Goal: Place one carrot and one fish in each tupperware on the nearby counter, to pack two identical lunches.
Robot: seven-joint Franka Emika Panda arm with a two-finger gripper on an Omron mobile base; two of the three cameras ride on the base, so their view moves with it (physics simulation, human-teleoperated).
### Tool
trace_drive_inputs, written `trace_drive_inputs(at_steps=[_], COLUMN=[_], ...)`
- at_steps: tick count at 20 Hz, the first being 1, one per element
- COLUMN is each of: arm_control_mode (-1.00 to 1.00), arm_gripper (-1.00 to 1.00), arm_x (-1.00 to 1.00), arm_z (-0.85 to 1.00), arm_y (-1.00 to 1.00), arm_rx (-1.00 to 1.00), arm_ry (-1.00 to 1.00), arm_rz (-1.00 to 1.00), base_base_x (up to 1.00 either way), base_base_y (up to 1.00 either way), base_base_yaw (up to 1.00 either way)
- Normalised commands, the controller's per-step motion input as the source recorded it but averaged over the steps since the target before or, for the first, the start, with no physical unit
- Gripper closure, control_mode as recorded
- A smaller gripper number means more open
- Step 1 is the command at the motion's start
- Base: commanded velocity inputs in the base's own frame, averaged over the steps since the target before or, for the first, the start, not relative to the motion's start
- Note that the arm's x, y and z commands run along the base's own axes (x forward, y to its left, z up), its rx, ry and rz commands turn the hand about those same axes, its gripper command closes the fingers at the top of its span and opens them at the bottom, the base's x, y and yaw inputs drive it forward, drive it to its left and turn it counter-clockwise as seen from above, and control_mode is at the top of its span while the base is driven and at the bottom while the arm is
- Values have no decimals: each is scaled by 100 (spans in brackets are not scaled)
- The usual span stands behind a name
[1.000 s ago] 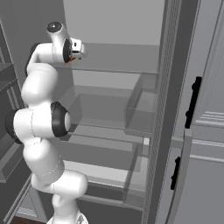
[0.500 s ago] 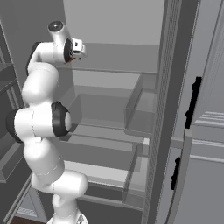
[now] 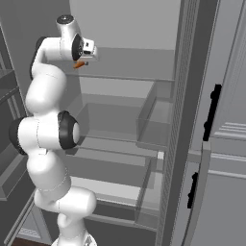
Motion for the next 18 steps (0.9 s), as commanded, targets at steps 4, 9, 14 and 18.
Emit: trace_drive_inputs(at_steps=[4, 9, 14, 18], arm_control_mode=[-100, -100, -100, -100], arm_gripper=[100, 100, 100, 100], arm_x=[-96, -100, -100, -100], arm_z=[17, 0, -6, -25], arm_y=[-63, -63, -31, -8], arm_rx=[0, 0, 0, 0], arm_ry=[-13, -13, 6, 24], arm_rz=[0, 0, 1, 5], base_base_x=[0, 0, 0, 0], base_base_y=[0, 0, 0, 0], base_base_yaw=[0, 0, 0, 0])
